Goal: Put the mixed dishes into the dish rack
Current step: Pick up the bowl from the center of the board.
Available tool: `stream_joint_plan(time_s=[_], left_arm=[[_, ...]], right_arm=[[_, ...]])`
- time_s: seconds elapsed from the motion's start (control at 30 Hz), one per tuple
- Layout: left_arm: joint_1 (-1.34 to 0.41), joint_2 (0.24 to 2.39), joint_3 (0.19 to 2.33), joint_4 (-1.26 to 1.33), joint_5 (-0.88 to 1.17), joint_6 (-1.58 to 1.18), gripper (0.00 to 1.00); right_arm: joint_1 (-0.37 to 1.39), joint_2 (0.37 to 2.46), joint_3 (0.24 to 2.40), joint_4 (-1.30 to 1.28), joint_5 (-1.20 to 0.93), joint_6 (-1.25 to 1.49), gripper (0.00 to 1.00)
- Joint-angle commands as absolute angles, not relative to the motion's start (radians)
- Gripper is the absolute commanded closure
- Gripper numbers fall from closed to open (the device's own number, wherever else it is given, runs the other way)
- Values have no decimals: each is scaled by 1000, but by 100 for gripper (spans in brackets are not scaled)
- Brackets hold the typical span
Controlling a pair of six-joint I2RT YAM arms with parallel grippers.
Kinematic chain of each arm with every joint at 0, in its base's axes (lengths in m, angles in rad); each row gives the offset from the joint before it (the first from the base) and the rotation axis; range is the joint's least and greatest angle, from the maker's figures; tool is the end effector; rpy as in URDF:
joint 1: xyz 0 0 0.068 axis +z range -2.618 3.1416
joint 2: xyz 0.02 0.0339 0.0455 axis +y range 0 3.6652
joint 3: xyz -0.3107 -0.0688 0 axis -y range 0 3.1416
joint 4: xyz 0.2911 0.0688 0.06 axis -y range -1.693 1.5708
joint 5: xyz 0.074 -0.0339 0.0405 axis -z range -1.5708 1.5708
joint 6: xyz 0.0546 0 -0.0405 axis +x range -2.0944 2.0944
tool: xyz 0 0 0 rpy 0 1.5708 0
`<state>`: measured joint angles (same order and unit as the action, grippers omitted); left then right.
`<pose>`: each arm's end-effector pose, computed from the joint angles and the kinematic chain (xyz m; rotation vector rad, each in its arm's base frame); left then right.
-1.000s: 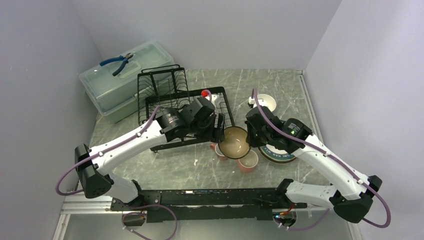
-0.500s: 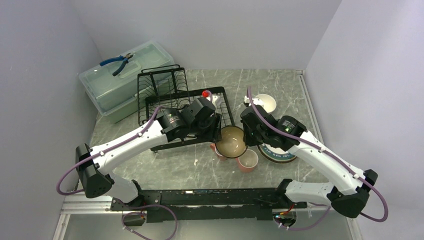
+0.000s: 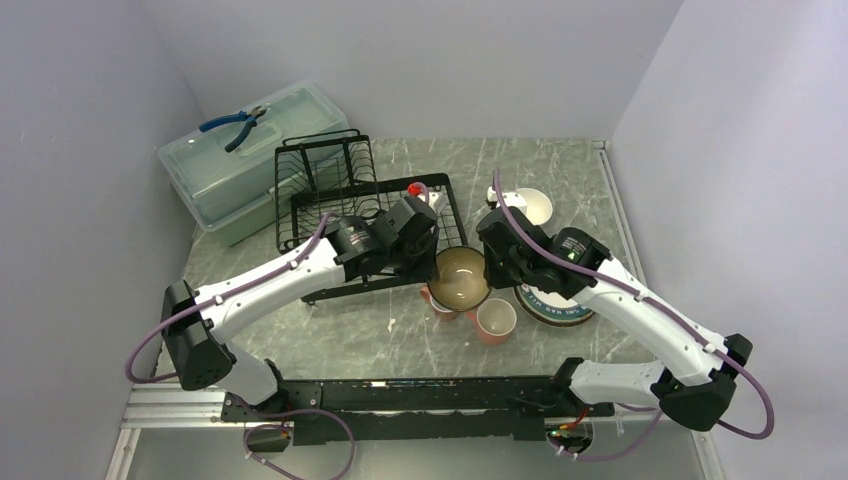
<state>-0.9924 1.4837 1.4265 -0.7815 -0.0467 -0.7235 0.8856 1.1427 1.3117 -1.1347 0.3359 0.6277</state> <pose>0.2060 -0.3109 0.3707 0.3181 2.5211 -0.6980 0.1654 0.1739 0.4010 -0.1880 2.4661 0.2247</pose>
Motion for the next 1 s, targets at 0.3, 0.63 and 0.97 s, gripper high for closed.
stream_joint_plan(time_s=[0.3, 0.63, 0.97], left_arm=[[-985, 1385, 1366, -700, -33, -708, 100], [-957, 1237, 1275, -575, 36, -743, 100], [-949, 1118, 1193, -494, 71, -794, 100]], right_arm=[[887, 1073, 1367, -1065, 318, 610, 44], [886, 964, 1351, -981, 172, 590, 28], [885, 859, 1316, -861, 12, 632, 11]])
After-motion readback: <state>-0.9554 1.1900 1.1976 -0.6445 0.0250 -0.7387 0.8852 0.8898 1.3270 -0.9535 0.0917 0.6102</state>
